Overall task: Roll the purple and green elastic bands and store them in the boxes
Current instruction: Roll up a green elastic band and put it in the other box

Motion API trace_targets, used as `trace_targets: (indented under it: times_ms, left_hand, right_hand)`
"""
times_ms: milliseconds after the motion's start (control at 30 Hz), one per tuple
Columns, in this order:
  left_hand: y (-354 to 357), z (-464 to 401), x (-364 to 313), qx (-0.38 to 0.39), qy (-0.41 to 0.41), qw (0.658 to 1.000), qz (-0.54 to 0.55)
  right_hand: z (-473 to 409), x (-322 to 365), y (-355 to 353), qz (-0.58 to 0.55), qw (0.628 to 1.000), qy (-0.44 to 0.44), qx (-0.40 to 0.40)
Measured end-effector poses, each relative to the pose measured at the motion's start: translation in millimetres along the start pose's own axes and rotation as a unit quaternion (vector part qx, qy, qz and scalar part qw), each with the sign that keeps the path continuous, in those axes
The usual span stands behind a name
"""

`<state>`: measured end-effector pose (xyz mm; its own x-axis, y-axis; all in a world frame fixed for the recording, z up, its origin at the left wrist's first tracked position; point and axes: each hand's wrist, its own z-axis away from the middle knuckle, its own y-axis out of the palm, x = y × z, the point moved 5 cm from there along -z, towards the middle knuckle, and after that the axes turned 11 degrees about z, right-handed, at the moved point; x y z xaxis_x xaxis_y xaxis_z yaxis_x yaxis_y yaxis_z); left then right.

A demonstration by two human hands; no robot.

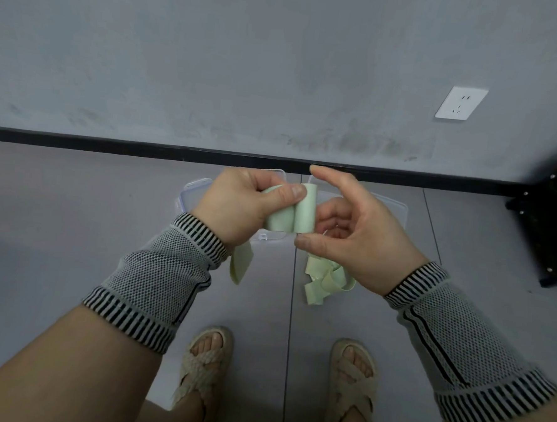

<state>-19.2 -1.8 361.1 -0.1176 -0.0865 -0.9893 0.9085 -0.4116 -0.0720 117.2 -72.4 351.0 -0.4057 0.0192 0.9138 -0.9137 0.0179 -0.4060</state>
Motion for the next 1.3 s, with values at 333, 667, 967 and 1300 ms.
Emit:
trace_targets:
  times_ms: [333, 667, 967, 1300]
  left_hand:
    - [-3.0, -0.2, 1.7, 0.073, 0.002, 0.983, -0.168]
    - [-2.6, 1.9, -6.7, 0.042, 0.071, 0.981, -0.178]
    - [7.1, 0.4, -0.9, 0.003, 0.052, 0.993, -0.105]
    - [-1.4, -3.0, 6.7, 0.000, -0.015, 1.000, -0.004]
  right_hand:
    - [0.3, 2.7, -4.0, 0.004, 1.000, -0.011, 0.024]
    - [-2.6, 2.0, -5.8, 0.024, 1.000, -0.013, 0.005]
    - [-2.5, 6.3, 0.5, 0.211, 0.975, -0.040, -0.054]
    - [-3.3, -0.9, -0.5, 0.000, 1.000, 0.008, -0.006]
